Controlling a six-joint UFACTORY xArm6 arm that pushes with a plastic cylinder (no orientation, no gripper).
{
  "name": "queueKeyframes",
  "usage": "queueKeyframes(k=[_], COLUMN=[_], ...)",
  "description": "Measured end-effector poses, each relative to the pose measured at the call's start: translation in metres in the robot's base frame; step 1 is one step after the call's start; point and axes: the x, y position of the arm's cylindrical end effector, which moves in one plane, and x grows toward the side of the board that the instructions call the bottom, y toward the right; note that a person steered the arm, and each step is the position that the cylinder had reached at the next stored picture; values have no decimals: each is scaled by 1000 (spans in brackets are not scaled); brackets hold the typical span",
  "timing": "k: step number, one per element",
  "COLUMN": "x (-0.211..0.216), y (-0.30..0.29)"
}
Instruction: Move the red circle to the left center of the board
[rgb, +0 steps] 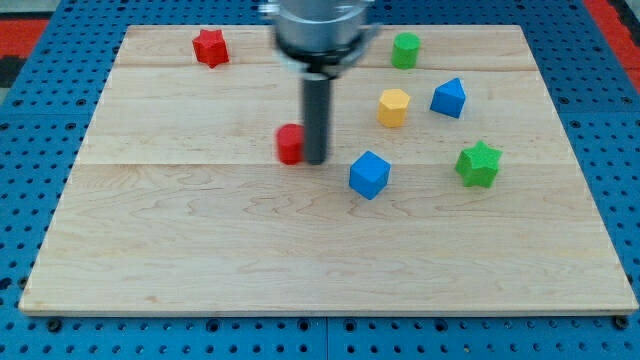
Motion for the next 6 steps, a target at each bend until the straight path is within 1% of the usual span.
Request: queueKeyframes(k=[1,2,3,4,5,6], x=[-33,-31,-55,-46,-49,-79], y=[-83,-40,-34,-70,-77,-66])
